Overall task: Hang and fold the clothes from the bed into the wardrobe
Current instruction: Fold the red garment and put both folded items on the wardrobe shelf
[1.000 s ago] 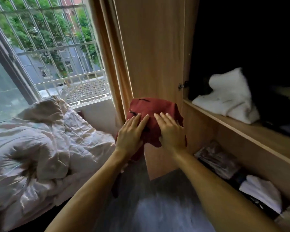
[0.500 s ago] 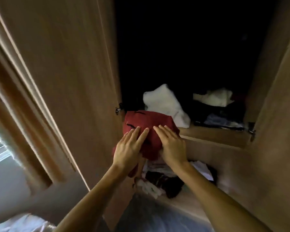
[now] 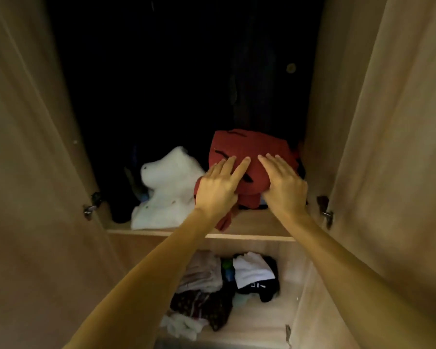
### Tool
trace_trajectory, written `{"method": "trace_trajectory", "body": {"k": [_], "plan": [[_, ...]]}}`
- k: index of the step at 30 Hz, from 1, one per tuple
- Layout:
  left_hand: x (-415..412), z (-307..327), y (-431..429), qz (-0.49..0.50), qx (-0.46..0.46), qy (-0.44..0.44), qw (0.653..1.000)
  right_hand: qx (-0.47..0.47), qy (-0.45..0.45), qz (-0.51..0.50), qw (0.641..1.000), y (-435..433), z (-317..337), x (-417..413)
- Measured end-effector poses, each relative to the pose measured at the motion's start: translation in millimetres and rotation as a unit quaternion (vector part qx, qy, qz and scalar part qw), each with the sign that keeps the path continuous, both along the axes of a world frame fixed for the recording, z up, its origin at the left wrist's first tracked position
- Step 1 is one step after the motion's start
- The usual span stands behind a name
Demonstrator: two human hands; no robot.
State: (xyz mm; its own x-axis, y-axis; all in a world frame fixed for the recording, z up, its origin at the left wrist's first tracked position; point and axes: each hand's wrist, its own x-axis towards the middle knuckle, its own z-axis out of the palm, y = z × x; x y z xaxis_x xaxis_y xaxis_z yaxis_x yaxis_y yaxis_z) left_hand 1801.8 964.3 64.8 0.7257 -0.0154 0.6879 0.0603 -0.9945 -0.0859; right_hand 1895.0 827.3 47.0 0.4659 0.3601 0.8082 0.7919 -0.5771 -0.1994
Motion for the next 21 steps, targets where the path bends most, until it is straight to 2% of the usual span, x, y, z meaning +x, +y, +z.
{"method": "trace_trajectory", "body": {"k": [3, 6, 9, 11, 12, 16, 18, 21], "plan": [[62.8, -9.6, 18.5, -0.026, 0.023, -0.020, 0.999, 0.007, 0.013, -0.017, 1.000, 12.1, -12.1, 54.0], [118.2, -51.3, 36.7, -0.031, 0.034, -0.017, 0.999, -0.005, 0.036, -0.039, 0.999, 24.5, -48.6, 96.4], [146.9, -129.4, 45.6, -0.032, 0.004, 0.128, 0.991, -0.094, 0.143, -0.079, 0.982, 32.2, -120.2, 112.3], [146.1, -182.4, 45.2, -0.031, -0.010, 0.251, 0.967, -0.150, 0.256, -0.076, 0.952, 31.4, -165.4, 110.7], [144.3, -200.5, 45.4, -0.023, -0.001, 0.281, 0.960, -0.173, 0.309, -0.075, 0.932, 29.5, -180.8, 108.3], [158.4, -215.2, 54.2, -0.008, 0.002, 0.267, 0.964, -0.189, 0.380, -0.051, 0.904, 29.2, -185.0, 110.1], [164.2, -211.6, 53.7, 0.012, -0.014, 0.293, 0.956, -0.177, 0.406, -0.030, 0.896, 32.1, -177.0, 114.0], [168.5, -213.3, 45.5, 0.024, -0.034, 0.287, 0.957, -0.181, 0.395, -0.041, 0.900, 37.7, -177.5, 116.3]]}}
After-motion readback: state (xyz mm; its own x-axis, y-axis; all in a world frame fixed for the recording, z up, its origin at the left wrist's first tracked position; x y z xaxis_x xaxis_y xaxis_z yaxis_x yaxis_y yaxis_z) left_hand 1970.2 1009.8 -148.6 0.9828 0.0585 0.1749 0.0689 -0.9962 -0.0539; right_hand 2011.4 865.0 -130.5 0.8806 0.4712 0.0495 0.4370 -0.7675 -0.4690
